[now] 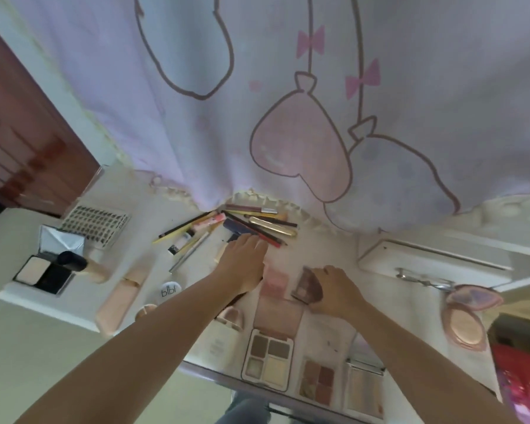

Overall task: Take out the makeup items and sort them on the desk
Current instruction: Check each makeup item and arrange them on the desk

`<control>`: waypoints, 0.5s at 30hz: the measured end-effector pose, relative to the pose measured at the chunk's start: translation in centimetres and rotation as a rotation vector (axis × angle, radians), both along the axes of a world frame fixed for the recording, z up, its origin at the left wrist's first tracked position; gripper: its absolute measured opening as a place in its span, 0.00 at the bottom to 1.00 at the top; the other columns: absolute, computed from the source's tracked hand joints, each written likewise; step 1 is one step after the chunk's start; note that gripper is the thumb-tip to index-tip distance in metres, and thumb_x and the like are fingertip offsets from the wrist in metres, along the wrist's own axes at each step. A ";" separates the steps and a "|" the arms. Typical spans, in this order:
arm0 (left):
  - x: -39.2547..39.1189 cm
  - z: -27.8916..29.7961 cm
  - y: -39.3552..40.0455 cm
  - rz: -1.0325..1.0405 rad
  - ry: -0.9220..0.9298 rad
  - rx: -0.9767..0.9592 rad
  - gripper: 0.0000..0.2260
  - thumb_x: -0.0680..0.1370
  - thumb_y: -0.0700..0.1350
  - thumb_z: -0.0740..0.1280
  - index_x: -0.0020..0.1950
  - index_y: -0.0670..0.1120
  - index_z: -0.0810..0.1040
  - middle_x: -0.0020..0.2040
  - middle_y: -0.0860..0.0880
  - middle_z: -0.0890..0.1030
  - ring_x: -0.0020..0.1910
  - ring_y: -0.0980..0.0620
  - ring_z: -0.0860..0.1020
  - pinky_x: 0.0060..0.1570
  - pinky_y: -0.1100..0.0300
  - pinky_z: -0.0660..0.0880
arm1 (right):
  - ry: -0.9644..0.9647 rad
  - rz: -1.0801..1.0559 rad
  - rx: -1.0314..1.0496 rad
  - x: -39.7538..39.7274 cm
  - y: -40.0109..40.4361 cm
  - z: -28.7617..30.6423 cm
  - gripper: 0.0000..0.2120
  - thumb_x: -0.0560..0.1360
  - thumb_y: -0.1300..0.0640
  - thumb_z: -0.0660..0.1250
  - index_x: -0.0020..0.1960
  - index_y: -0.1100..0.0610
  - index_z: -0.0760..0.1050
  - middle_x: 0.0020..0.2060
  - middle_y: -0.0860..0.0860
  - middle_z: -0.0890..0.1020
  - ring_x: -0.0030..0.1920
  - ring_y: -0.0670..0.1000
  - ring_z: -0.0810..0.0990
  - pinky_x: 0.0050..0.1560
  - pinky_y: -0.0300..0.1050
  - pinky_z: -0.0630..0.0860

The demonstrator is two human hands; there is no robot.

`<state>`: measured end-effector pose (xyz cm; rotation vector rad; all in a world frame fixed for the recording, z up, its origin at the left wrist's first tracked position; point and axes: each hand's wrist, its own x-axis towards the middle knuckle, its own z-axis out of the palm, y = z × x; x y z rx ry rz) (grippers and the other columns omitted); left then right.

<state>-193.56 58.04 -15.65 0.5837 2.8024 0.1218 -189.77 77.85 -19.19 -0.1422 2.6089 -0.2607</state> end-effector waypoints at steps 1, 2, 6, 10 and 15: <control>-0.2 0.3 -0.1 -0.020 0.003 0.018 0.21 0.79 0.44 0.58 0.72 0.45 0.61 0.72 0.46 0.63 0.73 0.47 0.58 0.70 0.55 0.58 | 0.016 -0.026 -0.046 -0.1 0.1 0.7 0.31 0.66 0.48 0.70 0.65 0.56 0.66 0.57 0.55 0.73 0.57 0.54 0.71 0.49 0.40 0.67; -0.6 0.7 -0.2 -0.046 -0.005 0.046 0.22 0.79 0.46 0.58 0.73 0.45 0.59 0.72 0.46 0.61 0.73 0.47 0.57 0.71 0.55 0.58 | 0.039 -0.043 -0.111 -0.2 0.1 1.9 0.32 0.64 0.47 0.70 0.64 0.56 0.68 0.56 0.55 0.74 0.56 0.54 0.72 0.47 0.38 0.65; -1.7 4.3 0.4 -0.104 -0.281 0.388 0.32 0.76 0.48 0.66 0.75 0.47 0.53 0.75 0.48 0.57 0.74 0.49 0.58 0.70 0.59 0.58 | 0.218 -0.117 -0.438 -0.3 -0.1 8.7 0.32 0.57 0.48 0.70 0.56 0.65 0.75 0.43 0.52 0.78 0.48 0.54 0.76 0.44 0.34 0.69; -1.8 9.4 1.4 -0.073 -0.566 0.802 0.40 0.69 0.36 0.73 0.75 0.48 0.54 0.66 0.50 0.69 0.63 0.52 0.72 0.60 0.59 0.74 | 0.399 -0.030 -0.448 0.6 0.2 14.9 0.40 0.54 0.40 0.62 0.60 0.60 0.74 0.54 0.48 0.76 0.54 0.46 0.72 0.55 0.34 0.66; -1.1 14.6 2.3 -0.204 -0.622 1.054 0.33 0.60 0.40 0.76 0.61 0.52 0.67 0.54 0.57 0.76 0.51 0.57 0.79 0.50 0.61 0.79 | 0.470 -0.094 -0.591 2.0 1.6 18.9 0.28 0.55 0.43 0.64 0.56 0.43 0.73 0.57 0.37 0.70 0.59 0.41 0.73 0.63 0.37 0.69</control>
